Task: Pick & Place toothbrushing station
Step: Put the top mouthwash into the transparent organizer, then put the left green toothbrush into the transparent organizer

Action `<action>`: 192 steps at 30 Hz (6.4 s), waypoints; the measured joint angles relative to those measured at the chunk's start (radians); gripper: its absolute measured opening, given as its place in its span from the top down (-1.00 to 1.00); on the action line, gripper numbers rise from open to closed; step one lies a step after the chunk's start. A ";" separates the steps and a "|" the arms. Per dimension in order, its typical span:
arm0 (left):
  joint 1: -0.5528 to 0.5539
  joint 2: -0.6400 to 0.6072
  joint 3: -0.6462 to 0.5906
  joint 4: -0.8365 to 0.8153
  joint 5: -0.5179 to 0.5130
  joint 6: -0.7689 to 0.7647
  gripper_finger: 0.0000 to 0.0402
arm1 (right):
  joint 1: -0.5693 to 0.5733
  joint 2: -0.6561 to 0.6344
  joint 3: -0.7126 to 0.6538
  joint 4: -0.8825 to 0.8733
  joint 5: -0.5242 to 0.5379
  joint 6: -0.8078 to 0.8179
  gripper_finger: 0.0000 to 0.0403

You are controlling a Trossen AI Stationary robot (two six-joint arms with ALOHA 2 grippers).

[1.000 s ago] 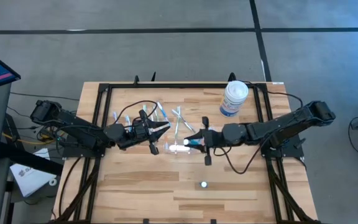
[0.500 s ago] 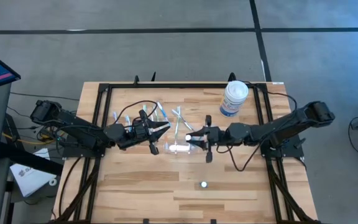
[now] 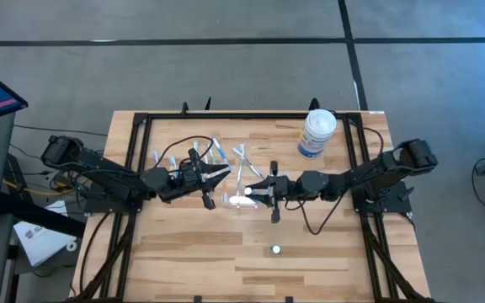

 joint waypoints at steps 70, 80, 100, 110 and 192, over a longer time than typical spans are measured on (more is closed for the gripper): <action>0.000 0.000 0.000 0.000 0.001 0.000 0.62 | -0.113 0.442 -0.111 0.666 -0.078 0.138 0.59; 0.000 0.000 0.000 0.000 0.001 0.000 0.62 | -0.113 0.442 -0.112 0.634 -0.078 0.139 0.53; 0.000 0.000 0.000 0.000 0.001 0.000 0.62 | -0.111 0.442 -0.112 0.596 -0.078 0.139 0.59; 0.000 0.000 0.000 0.000 0.001 0.000 0.62 | -0.112 0.442 -0.111 0.582 -0.078 0.135 0.56; 0.000 0.000 0.000 -0.001 0.001 0.000 0.62 | -0.129 0.534 -0.056 0.601 -0.109 0.132 0.44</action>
